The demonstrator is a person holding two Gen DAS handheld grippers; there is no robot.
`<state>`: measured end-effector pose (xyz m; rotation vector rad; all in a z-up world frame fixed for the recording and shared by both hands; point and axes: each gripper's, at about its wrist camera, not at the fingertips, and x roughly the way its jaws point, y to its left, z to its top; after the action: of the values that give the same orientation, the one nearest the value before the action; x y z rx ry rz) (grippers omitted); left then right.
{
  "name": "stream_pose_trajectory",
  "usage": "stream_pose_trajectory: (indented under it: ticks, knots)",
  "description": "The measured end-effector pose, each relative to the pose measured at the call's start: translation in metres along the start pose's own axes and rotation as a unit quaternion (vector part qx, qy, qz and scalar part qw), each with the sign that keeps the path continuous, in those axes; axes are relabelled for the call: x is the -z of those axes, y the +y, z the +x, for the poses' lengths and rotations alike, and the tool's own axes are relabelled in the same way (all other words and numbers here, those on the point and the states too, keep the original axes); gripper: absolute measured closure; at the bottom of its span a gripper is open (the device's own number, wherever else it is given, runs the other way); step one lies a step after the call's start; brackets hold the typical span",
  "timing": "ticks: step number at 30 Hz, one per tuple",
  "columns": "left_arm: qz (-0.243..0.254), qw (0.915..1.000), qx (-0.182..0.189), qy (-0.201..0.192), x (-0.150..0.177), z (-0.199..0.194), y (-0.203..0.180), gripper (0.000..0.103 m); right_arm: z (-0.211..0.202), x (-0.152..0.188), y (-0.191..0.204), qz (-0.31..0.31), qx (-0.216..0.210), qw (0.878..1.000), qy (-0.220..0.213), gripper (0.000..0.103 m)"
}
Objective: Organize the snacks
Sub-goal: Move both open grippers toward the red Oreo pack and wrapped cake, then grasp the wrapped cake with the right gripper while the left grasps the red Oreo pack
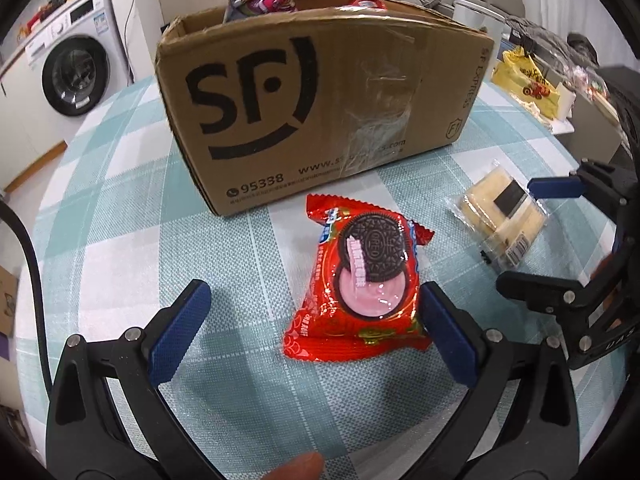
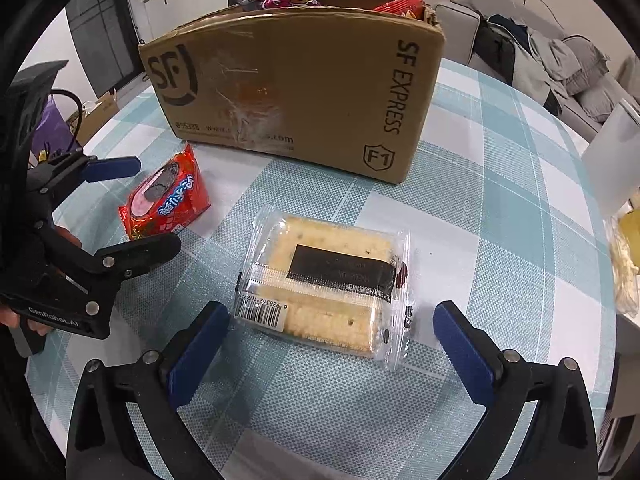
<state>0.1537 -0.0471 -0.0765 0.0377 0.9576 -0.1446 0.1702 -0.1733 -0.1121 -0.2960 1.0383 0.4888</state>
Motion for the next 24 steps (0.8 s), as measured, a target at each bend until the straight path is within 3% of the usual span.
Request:
stream_pose_trajectory:
  ticks: [24]
  knots:
    - [-0.001, 1.0000, -0.001, 0.000, -0.0035, 0.0052, 0.0039, 0.000, -0.0033, 0.0021, 0.0048, -0.018, -0.017, 1.000, 0.010, 0.002]
